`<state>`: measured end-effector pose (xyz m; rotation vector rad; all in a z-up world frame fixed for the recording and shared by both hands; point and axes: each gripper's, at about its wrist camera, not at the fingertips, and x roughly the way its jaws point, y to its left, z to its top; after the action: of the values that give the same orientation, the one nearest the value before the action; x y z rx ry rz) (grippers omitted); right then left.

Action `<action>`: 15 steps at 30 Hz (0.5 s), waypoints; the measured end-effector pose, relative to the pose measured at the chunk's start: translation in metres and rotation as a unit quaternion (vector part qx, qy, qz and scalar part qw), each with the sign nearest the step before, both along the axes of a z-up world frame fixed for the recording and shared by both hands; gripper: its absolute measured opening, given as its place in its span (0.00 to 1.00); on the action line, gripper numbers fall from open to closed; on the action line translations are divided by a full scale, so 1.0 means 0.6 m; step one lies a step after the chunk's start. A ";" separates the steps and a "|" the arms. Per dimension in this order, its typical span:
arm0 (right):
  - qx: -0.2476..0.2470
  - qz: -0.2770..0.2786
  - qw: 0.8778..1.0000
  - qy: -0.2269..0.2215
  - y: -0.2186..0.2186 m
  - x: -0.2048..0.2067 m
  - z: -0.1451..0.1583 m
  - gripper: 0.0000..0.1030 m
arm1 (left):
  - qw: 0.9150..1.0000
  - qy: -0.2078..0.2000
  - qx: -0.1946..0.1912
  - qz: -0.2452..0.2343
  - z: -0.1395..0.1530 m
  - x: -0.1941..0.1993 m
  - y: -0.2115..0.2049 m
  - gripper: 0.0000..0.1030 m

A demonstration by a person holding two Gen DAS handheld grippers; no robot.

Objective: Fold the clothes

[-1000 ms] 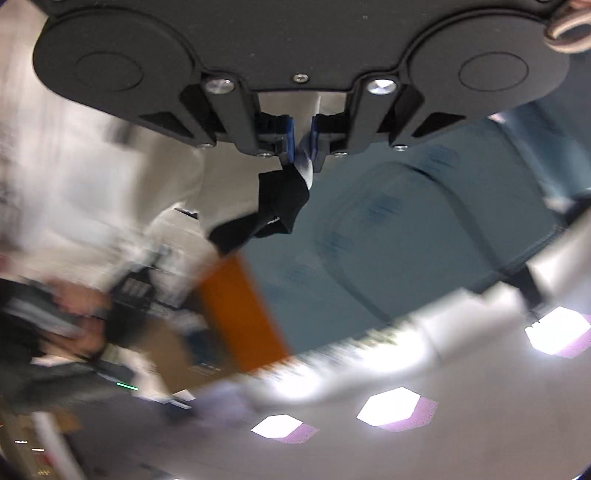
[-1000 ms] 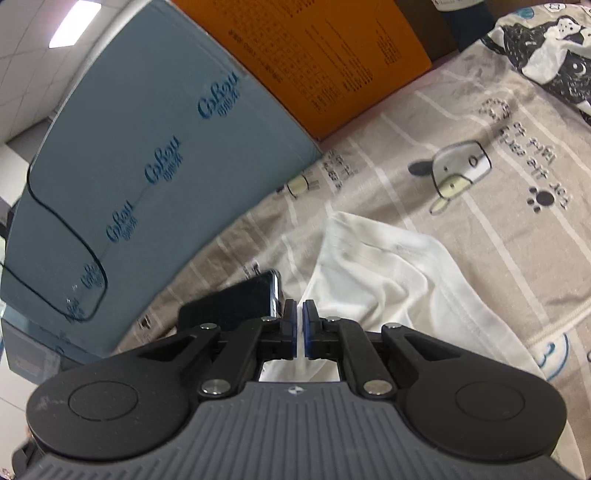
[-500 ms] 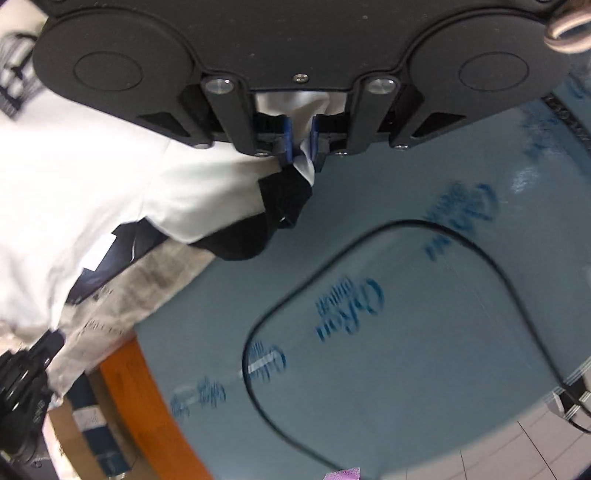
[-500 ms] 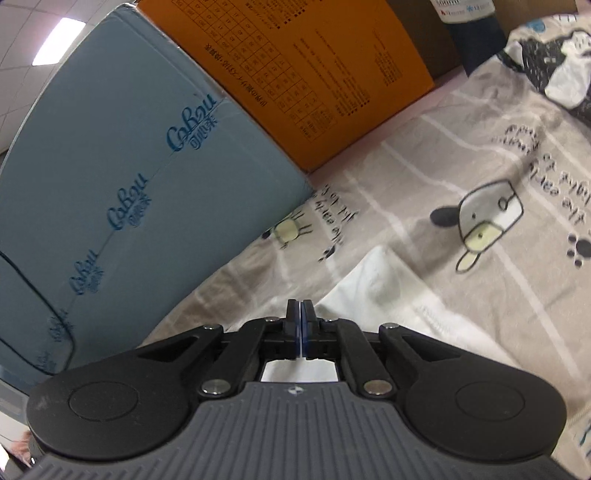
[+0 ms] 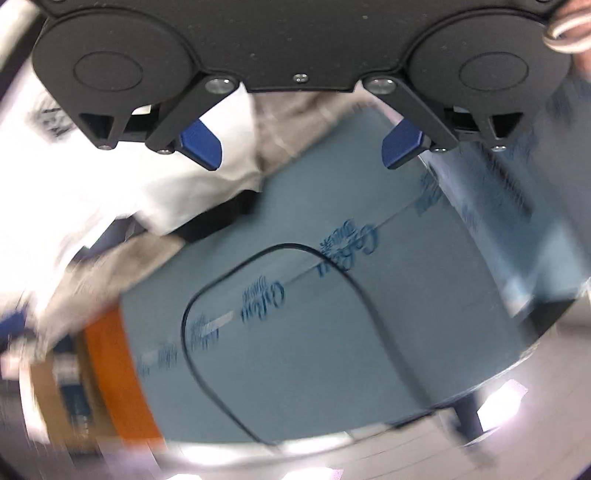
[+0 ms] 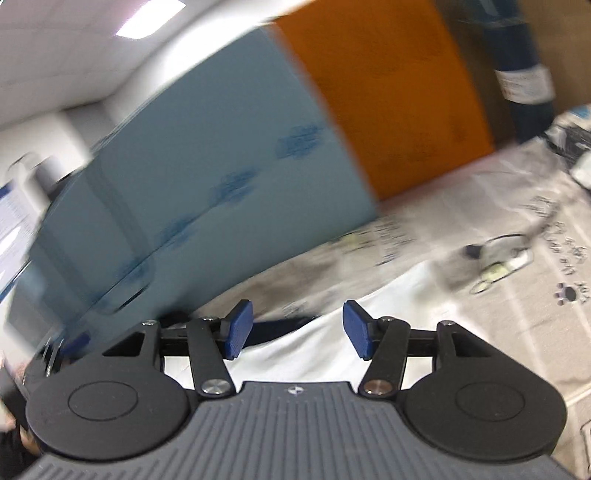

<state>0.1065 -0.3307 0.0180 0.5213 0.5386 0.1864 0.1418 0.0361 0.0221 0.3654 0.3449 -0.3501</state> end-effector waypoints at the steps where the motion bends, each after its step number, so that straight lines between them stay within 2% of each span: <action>1: -0.003 0.029 1.000 -0.004 0.015 -0.012 0.001 0.51 | 0.999 0.016 -0.038 -0.009 0.006 -0.026 0.014 0.92; 2: -0.005 0.061 0.998 -0.003 0.031 -0.023 -0.002 0.51 | 0.997 0.032 -0.071 -0.020 0.009 -0.052 0.025 0.91; 3: -0.005 0.092 0.996 0.000 0.048 -0.032 -0.006 0.51 | 0.994 0.048 -0.086 -0.034 0.004 -0.076 0.028 0.91; 4: -0.003 0.122 0.993 0.007 0.065 -0.040 -0.013 0.51 | 0.993 0.061 -0.087 -0.045 -0.004 -0.095 0.023 0.91; 7: -0.002 0.190 0.981 0.031 0.117 -0.055 -0.038 0.51 | 0.989 0.100 -0.082 -0.077 -0.031 -0.139 -0.003 0.77; 10: -0.022 0.222 0.974 0.044 0.157 -0.068 -0.055 0.50 | 0.985 0.130 -0.063 -0.097 -0.057 -0.157 -0.025 0.72; 12: -0.032 0.235 0.970 0.052 0.177 -0.075 -0.064 0.47 | 0.981 0.152 -0.064 -0.102 -0.081 -0.165 -0.024 0.64; 13: -0.037 0.240 0.968 0.057 0.186 -0.077 -0.069 0.43 | 0.980 0.159 -0.064 -0.101 -0.088 -0.162 -0.028 0.61; 14: -0.039 0.239 0.968 0.060 0.192 -0.076 -0.073 0.35 | 0.980 0.162 -0.065 -0.100 -0.093 -0.156 -0.027 0.54; 15: -0.044 0.236 0.969 0.064 0.197 -0.076 -0.078 0.30 | 0.979 0.161 -0.070 -0.104 -0.095 -0.154 -0.027 0.41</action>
<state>0.0610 -0.2126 -0.0289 0.3130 0.7900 0.5833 0.0495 0.0200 -0.0348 0.2052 0.5989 -0.6380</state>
